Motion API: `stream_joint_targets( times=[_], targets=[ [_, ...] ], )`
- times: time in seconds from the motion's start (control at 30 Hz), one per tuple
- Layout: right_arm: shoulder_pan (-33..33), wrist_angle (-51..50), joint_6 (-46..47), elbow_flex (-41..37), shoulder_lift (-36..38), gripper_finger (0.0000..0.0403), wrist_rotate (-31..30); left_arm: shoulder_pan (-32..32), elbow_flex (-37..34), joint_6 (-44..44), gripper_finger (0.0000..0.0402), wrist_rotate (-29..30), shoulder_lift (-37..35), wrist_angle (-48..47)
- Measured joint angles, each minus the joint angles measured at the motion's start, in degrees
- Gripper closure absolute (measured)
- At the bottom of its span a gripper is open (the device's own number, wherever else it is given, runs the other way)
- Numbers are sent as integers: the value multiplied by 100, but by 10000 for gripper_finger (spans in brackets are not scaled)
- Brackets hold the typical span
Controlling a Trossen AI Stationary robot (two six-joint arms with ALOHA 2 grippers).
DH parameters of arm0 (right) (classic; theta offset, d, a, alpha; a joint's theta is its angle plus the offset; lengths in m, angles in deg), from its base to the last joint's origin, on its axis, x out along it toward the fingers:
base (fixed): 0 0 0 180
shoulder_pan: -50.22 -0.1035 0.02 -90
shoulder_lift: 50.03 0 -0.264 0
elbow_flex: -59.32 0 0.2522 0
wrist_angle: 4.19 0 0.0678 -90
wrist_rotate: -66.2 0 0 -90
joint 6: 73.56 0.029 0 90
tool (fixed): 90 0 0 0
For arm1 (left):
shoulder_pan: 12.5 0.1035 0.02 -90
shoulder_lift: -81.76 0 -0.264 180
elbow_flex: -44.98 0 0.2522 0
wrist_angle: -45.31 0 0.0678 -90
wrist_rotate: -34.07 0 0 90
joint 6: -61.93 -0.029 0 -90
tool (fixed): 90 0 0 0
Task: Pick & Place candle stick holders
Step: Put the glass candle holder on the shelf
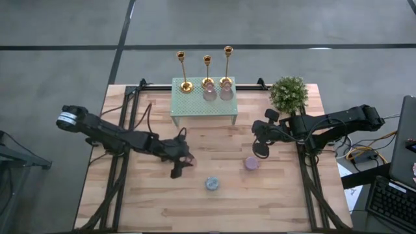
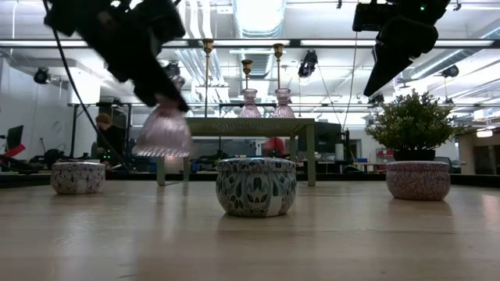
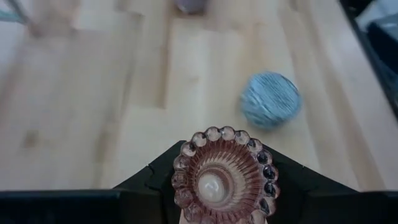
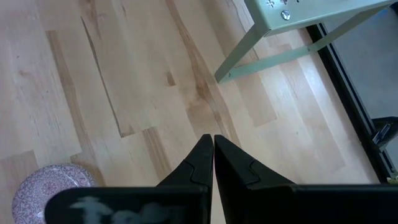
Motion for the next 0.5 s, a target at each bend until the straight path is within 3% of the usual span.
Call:
stream_joint_targets(
  times=[0.3,0.5],
  targets=[
    [0,0,0,0,0,394,-2,105,1459,151,236,1482,-4,-1780],
    [0,15,2,0,0,394,-2,485,1974,320,236,2285,-7,-2067]
  ],
)
